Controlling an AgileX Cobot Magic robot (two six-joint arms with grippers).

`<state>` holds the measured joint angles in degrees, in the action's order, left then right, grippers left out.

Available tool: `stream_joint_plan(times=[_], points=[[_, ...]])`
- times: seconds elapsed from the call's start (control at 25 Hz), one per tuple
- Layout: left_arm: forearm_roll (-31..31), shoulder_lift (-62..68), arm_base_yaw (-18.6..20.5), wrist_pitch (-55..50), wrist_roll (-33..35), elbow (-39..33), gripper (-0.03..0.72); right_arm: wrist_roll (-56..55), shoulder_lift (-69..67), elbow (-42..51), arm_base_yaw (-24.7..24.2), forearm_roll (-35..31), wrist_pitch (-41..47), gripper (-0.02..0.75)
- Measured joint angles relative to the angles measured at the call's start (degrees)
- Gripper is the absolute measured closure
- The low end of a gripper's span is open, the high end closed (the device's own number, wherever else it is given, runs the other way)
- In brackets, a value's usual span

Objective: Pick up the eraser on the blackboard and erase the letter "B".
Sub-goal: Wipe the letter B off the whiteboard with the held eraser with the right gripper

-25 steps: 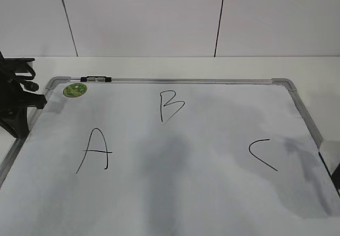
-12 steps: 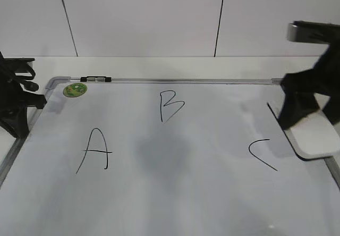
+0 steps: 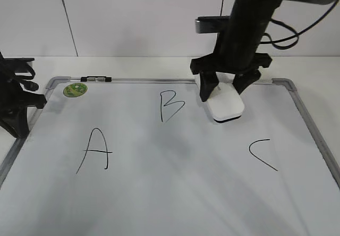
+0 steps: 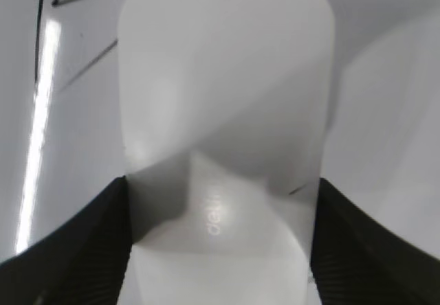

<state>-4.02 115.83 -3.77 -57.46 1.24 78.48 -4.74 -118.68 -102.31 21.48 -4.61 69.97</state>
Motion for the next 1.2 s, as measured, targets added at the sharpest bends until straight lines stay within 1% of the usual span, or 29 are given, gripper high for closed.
stream_joint_plan(times=[0.28,0.44,0.6,0.96,1.12,1.2], points=[[-0.07,0.00,0.00,-0.09,0.00,0.00,0.657,0.00,-12.86,-15.91,1.01,0.10,0.11,0.201],[-0.07,0.00,0.00,-0.09,0.00,0.00,0.657,0.00,-17.04,-20.22,2.40,-1.74,0.11,0.201],[-0.07,0.00,0.00,-0.09,0.00,0.00,0.657,0.59,-19.11,-21.60,3.01,-3.03,0.47,0.201],[-0.07,0.00,0.00,-0.09,0.00,0.00,0.657,0.30,-19.49,-22.18,3.37,-1.83,1.02,0.202],[-0.07,0.00,0.00,-0.09,0.00,0.00,0.657,0.30,-19.49,-22.18,4.58,-1.93,0.90,0.202],[-0.07,0.00,0.00,-0.22,0.00,0.00,0.657,0.30,-19.60,-22.18,6.16,-2.29,0.38,0.202]])
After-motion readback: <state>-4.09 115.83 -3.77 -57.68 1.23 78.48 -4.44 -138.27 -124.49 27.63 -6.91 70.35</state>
